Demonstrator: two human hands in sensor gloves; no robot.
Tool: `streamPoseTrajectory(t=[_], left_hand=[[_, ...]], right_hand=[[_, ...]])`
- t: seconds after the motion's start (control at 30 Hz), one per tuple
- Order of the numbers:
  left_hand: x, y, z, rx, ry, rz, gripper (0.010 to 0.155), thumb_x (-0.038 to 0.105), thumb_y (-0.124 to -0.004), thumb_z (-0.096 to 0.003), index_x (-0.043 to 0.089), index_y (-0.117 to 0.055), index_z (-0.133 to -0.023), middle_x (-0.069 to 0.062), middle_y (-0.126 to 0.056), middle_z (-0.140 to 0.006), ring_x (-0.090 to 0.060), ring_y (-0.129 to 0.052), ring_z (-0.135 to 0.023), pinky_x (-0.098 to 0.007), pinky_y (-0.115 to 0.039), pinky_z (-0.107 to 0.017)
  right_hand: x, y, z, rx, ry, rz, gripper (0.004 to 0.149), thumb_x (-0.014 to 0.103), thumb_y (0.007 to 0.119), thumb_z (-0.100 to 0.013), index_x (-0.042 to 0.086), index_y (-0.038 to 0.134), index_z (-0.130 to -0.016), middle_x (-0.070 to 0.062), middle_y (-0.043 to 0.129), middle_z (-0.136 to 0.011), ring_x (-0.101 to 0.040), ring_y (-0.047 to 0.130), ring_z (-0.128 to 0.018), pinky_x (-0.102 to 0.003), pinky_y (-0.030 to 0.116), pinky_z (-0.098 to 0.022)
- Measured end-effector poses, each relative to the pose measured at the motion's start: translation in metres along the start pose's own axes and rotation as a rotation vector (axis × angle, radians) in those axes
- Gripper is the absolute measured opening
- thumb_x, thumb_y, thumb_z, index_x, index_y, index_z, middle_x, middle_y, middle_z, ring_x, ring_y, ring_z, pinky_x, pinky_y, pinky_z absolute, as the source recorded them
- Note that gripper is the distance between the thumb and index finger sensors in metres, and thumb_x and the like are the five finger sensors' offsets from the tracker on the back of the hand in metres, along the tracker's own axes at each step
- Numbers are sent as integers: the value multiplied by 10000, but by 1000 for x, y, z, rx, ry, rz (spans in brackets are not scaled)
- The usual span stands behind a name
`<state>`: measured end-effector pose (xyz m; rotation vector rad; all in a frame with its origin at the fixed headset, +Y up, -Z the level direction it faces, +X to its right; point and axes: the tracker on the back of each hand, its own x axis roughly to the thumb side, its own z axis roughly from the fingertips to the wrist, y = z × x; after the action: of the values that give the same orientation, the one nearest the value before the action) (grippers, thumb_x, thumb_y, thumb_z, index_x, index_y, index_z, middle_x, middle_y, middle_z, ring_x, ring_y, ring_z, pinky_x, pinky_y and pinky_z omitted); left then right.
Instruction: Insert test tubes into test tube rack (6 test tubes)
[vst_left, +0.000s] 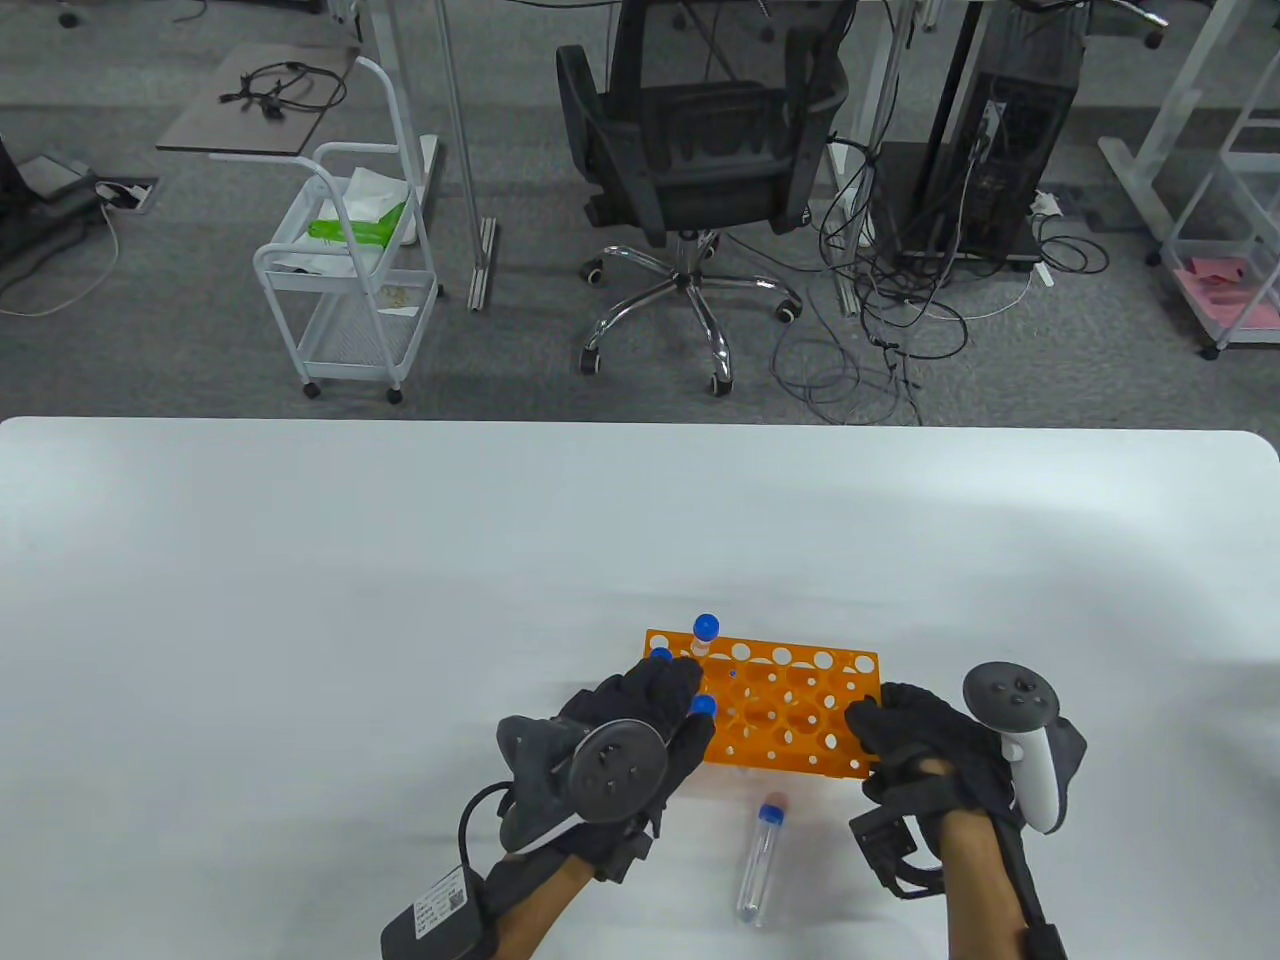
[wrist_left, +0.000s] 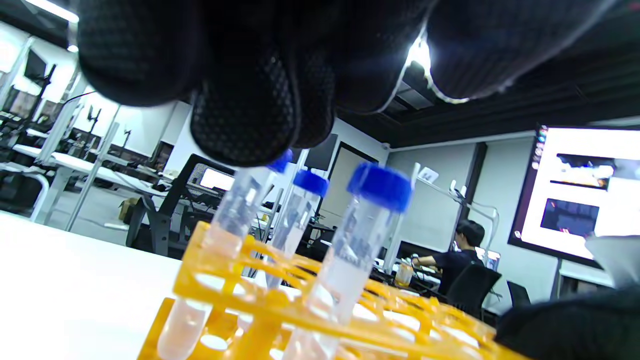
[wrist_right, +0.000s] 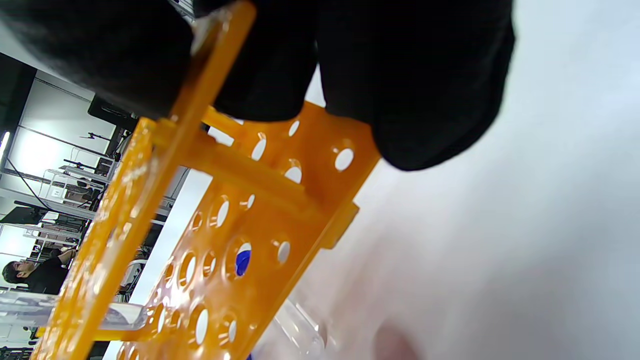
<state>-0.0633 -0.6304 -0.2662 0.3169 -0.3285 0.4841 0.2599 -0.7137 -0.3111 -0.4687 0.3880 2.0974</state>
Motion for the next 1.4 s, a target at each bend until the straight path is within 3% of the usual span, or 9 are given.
streamPoseTrajectory(t=[0.17,0.3,0.43,0.57,0.67,1.4], left_hand=[[-30,12,6,14,187,48,558,520,-773,-414,211,-795,-878,-140,-907,-889,-256,-1023,-553,-413,-871,-340],[-62,10,19,-78,445,69,612,552,-750,-424,206,-743,-929,-179,-805,-963,-279,-969,-636,-425,-848,-387],[-87,-11,31,-215,572,252,613,583,-722,-426,171,-802,-873,-202,-774,-981,-300,-952,-665,-435,-842,-402],[-106,-36,41,-265,627,528,652,608,-705,-417,153,-804,-872,-224,-708,-1023,-349,-916,-741,-482,-823,-460],[-114,-47,41,-324,610,620,650,599,-709,-417,155,-795,-883,-231,-661,-1047,-360,-894,-773,-496,-812,-484],[-127,-74,45,-384,667,905,510,538,-720,-436,244,-894,-814,-198,-704,-1033,-339,-903,-780,-486,-822,-491]], right_hand=[[2,5,1,13,-5,25,560,529,861,-419,201,701,-843,102,902,-591,-309,963,-663,-369,947,-366],[4,9,1,25,-9,35,561,534,858,-420,205,698,-846,107,900,-594,-304,963,-667,-364,948,-370],[4,13,1,48,-13,-11,562,535,855,-423,206,692,-848,107,897,-597,-304,961,-669,-358,951,-371],[6,17,2,60,-23,-21,564,536,854,-424,207,688,-851,110,896,-599,-302,960,-671,-355,951,-372],[8,20,3,58,-32,-19,562,537,853,-423,208,690,-849,110,896,-599,-302,959,-671,-355,951,-371],[12,31,3,70,-48,5,564,540,850,-423,214,683,-852,115,893,-602,-297,956,-674,-348,952,-375]])
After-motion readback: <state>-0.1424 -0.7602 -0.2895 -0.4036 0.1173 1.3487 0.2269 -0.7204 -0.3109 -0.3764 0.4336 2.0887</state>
